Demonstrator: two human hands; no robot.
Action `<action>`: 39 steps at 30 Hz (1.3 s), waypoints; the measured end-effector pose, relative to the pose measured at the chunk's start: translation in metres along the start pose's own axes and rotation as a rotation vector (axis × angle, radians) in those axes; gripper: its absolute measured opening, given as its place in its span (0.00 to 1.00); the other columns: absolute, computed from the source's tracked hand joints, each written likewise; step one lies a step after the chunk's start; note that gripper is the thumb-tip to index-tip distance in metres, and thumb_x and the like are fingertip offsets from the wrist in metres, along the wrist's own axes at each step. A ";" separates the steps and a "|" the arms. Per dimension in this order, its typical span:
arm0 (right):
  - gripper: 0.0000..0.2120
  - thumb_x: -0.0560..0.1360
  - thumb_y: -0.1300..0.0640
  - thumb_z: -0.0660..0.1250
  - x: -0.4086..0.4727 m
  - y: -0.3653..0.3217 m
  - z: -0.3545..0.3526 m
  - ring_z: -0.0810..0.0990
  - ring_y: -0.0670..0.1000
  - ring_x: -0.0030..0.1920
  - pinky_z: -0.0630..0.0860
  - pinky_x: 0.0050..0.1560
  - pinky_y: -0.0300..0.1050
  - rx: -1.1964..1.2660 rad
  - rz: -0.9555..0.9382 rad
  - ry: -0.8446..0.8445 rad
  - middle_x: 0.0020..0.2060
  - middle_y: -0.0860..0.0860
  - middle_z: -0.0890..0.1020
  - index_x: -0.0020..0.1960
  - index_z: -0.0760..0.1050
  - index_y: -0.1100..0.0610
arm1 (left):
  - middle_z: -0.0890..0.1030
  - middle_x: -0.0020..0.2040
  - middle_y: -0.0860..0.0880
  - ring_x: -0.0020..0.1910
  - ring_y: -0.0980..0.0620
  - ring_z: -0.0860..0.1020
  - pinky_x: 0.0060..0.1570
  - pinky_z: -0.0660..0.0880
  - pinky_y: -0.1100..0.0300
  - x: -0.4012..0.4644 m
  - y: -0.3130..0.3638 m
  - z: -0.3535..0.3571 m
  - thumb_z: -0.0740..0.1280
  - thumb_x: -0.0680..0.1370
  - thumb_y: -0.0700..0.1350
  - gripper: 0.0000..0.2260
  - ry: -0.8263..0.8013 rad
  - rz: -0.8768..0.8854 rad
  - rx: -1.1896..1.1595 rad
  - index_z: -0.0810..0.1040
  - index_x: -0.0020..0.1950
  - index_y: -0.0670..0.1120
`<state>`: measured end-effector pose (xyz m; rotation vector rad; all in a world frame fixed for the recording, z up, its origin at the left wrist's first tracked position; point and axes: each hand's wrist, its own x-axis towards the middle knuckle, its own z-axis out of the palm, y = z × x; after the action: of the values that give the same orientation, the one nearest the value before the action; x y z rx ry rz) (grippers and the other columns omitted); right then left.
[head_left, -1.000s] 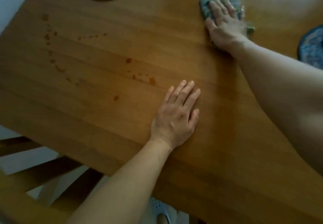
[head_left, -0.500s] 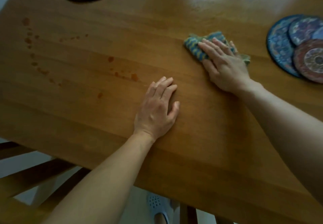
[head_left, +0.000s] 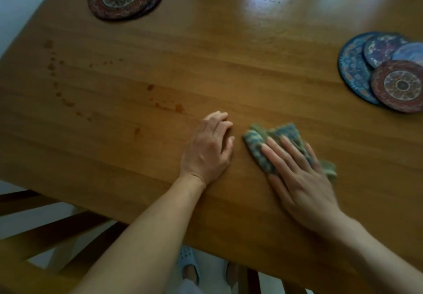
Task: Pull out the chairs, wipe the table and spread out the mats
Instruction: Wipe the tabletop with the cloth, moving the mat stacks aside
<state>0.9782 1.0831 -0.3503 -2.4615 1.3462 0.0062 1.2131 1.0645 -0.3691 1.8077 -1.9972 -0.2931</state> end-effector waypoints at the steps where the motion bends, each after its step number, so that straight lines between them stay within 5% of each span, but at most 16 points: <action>1: 0.27 0.82 0.43 0.47 -0.013 0.006 -0.001 0.47 0.46 0.79 0.45 0.77 0.57 0.001 0.013 -0.008 0.78 0.44 0.55 0.79 0.49 0.44 | 0.76 0.66 0.45 0.69 0.47 0.70 0.68 0.68 0.55 0.000 0.001 0.000 0.64 0.78 0.45 0.12 0.006 0.027 -0.009 0.78 0.60 0.43; 9: 0.27 0.82 0.45 0.48 0.100 -0.009 -0.007 0.45 0.48 0.79 0.38 0.77 0.57 0.060 0.547 0.170 0.79 0.45 0.52 0.79 0.49 0.47 | 0.77 0.67 0.47 0.70 0.49 0.70 0.70 0.67 0.53 0.002 -0.001 -0.001 0.63 0.78 0.43 0.13 -0.061 0.039 -0.168 0.80 0.60 0.44; 12: 0.27 0.82 0.44 0.47 0.098 -0.052 0.005 0.44 0.47 0.79 0.38 0.77 0.56 0.048 0.379 0.129 0.79 0.44 0.52 0.79 0.49 0.46 | 0.79 0.64 0.45 0.67 0.48 0.73 0.68 0.68 0.51 -0.002 -0.013 -0.025 0.61 0.77 0.45 0.15 -0.082 -0.021 -0.390 0.81 0.59 0.43; 14: 0.27 0.81 0.42 0.46 0.068 -0.078 0.014 0.45 0.46 0.79 0.40 0.77 0.54 0.010 0.186 0.083 0.78 0.43 0.54 0.79 0.51 0.45 | 0.80 0.62 0.47 0.66 0.49 0.74 0.67 0.69 0.47 -0.021 -0.040 -0.049 0.59 0.77 0.48 0.16 0.041 -0.041 -0.336 0.80 0.60 0.44; 17: 0.28 0.80 0.39 0.47 0.043 -0.080 0.016 0.47 0.44 0.78 0.41 0.77 0.52 0.026 0.032 0.012 0.78 0.42 0.55 0.79 0.50 0.44 | 0.70 0.72 0.47 0.74 0.49 0.65 0.75 0.55 0.40 -0.065 -0.109 -0.080 0.55 0.80 0.52 0.21 0.233 -0.378 -0.047 0.70 0.70 0.46; 20: 0.29 0.80 0.40 0.50 0.080 -0.065 0.008 0.51 0.47 0.78 0.41 0.77 0.52 0.084 0.239 0.136 0.77 0.47 0.59 0.79 0.53 0.47 | 0.53 0.80 0.43 0.79 0.46 0.50 0.77 0.44 0.43 -0.096 -0.157 -0.096 0.46 0.80 0.60 0.31 0.133 -0.812 0.173 0.54 0.79 0.44; 23: 0.26 0.83 0.46 0.50 0.149 -0.066 0.002 0.50 0.49 0.78 0.40 0.77 0.56 0.107 0.539 0.247 0.78 0.48 0.57 0.79 0.53 0.49 | 0.51 0.81 0.44 0.79 0.45 0.46 0.77 0.42 0.45 -0.095 -0.163 -0.091 0.43 0.80 0.63 0.34 0.056 -0.860 0.258 0.50 0.80 0.45; 25: 0.25 0.83 0.47 0.48 0.197 -0.082 0.000 0.49 0.48 0.79 0.39 0.77 0.57 0.120 0.577 0.265 0.78 0.46 0.57 0.79 0.53 0.49 | 0.52 0.81 0.45 0.79 0.45 0.46 0.77 0.42 0.46 -0.093 -0.161 -0.091 0.42 0.79 0.63 0.34 0.078 -0.857 0.275 0.51 0.80 0.45; 29: 0.23 0.84 0.46 0.46 0.252 -0.161 0.011 0.48 0.44 0.78 0.38 0.77 0.55 0.130 0.279 0.151 0.78 0.41 0.56 0.78 0.54 0.43 | 0.55 0.80 0.45 0.79 0.45 0.48 0.77 0.43 0.45 -0.095 -0.163 -0.090 0.39 0.80 0.63 0.34 0.103 -0.838 0.275 0.55 0.79 0.46; 33: 0.24 0.83 0.43 0.45 0.204 -0.233 0.039 0.46 0.43 0.78 0.42 0.77 0.58 0.052 -0.179 0.004 0.77 0.39 0.56 0.78 0.54 0.41 | 0.58 0.80 0.45 0.79 0.46 0.50 0.77 0.45 0.45 -0.093 -0.162 -0.091 0.37 0.80 0.63 0.34 0.126 -0.827 0.264 0.58 0.79 0.45; 37: 0.25 0.82 0.39 0.47 0.124 -0.197 0.040 0.43 0.43 0.78 0.38 0.77 0.54 0.003 -0.478 -0.142 0.78 0.38 0.52 0.79 0.49 0.39 | 0.59 0.79 0.44 0.79 0.45 0.51 0.77 0.46 0.44 -0.093 -0.161 -0.092 0.37 0.80 0.63 0.35 0.152 -0.817 0.255 0.60 0.78 0.44; 39: 0.26 0.81 0.38 0.48 0.118 -0.148 0.028 0.46 0.43 0.78 0.42 0.77 0.54 0.002 -0.397 -0.083 0.78 0.40 0.55 0.78 0.51 0.39 | 0.59 0.79 0.44 0.79 0.45 0.51 0.77 0.46 0.44 -0.094 -0.161 -0.092 0.37 0.80 0.63 0.35 0.150 -0.818 0.259 0.59 0.78 0.44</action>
<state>1.1689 1.0676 -0.3531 -2.6500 0.8063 0.0121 1.4035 1.1476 -0.3726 2.6560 -1.1441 -0.1257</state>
